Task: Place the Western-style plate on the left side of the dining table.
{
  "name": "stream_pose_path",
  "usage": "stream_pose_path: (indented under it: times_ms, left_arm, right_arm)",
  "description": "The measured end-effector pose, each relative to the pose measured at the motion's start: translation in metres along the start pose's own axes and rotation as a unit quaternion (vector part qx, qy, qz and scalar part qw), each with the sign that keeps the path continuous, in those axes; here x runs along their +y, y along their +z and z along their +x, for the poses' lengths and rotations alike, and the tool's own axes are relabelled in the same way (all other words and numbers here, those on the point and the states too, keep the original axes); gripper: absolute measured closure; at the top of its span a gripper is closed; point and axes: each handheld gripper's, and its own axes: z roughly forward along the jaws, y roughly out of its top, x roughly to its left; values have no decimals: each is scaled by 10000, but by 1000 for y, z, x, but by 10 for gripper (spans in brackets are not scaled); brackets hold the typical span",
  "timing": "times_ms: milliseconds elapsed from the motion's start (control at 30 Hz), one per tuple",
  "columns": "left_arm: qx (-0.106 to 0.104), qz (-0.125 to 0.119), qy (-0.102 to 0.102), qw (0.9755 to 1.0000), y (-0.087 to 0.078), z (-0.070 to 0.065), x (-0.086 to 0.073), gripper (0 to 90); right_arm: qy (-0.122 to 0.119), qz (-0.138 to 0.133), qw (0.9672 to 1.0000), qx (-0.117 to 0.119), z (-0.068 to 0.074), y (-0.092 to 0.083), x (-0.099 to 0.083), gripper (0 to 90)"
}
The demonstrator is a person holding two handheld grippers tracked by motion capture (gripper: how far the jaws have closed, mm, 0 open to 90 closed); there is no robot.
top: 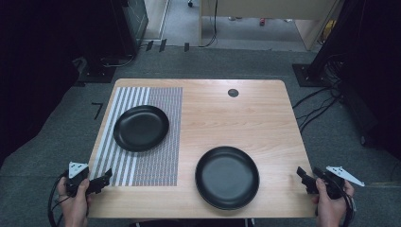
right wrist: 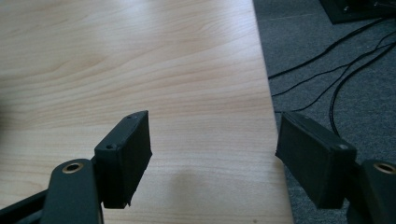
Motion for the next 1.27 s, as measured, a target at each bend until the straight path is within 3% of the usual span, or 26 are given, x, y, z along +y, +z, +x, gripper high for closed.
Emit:
stream_pose_path:
  times_ms: [333, 433, 600, 833, 1267]
  left_arm:
    - [11, 51, 90, 9999, 2, -2, -1, 96]
    - [27, 76, 121, 9999, 2, -3, -1, 96]
    - [106, 129, 226, 9996, 3, -5, -1, 92]
    - [126, 156, 277, 9994, 3, -6, -1, 87]
    - [111, 160, 291, 9994, 3, -6, -1, 86]
  right_arm:
    - [-265, 225, 9994, -6, 7, 5, -2, 245]
    - [-519, 377, 9979, -56, 12, 9, -1, 218]
    - [-655, 426, 9969, -97, 15, 9, -2, 201]
    - [-1099, 571, 9915, -390, 25, 13, -3, 178]
    - [-1111, 570, 9915, -372, 25, 13, -3, 177]
